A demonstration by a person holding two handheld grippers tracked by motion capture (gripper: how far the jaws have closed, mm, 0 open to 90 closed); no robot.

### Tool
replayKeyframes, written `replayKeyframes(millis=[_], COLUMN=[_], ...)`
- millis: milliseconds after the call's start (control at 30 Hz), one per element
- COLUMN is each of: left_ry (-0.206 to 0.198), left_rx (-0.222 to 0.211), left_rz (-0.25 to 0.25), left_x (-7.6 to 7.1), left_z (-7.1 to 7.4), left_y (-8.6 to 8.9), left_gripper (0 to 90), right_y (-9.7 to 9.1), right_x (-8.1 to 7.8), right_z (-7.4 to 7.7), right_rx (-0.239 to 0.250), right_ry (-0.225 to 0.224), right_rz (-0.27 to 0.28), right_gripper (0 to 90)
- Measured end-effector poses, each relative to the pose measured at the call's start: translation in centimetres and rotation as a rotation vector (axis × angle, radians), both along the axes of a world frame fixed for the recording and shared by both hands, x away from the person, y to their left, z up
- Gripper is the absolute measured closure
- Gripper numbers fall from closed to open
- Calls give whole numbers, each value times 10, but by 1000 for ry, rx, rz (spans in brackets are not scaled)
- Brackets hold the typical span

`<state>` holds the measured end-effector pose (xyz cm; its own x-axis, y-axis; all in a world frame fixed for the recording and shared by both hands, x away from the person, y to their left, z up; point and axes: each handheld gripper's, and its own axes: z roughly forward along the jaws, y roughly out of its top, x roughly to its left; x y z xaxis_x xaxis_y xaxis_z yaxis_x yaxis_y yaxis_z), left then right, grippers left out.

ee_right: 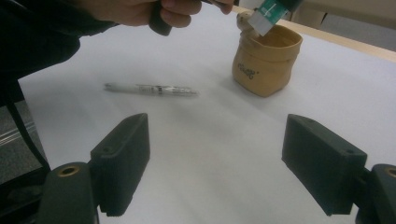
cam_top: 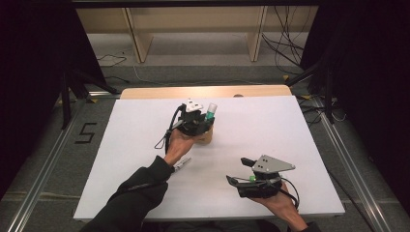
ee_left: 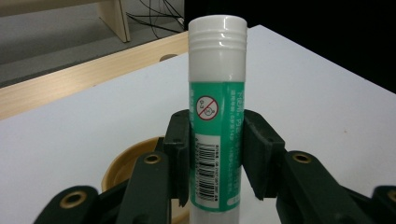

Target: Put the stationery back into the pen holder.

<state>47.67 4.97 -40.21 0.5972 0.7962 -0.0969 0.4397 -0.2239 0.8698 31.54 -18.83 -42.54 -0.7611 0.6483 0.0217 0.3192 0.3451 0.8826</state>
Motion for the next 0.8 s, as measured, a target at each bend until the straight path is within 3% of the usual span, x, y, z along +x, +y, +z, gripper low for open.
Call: replayKeyframes(millis=[300, 800], left_ry=[16, 14], left_rx=[11, 33], left_rz=[33, 101], left_x=[12, 18], left_z=[-8, -16], left_y=[-5, -12], left_gripper=[651, 650], right_y=[1, 3], right_x=[0, 0], right_z=[-1, -3], right_rx=[-3, -11], right_ry=[2, 5], right_rz=[3, 20], right_gripper=[242, 243])
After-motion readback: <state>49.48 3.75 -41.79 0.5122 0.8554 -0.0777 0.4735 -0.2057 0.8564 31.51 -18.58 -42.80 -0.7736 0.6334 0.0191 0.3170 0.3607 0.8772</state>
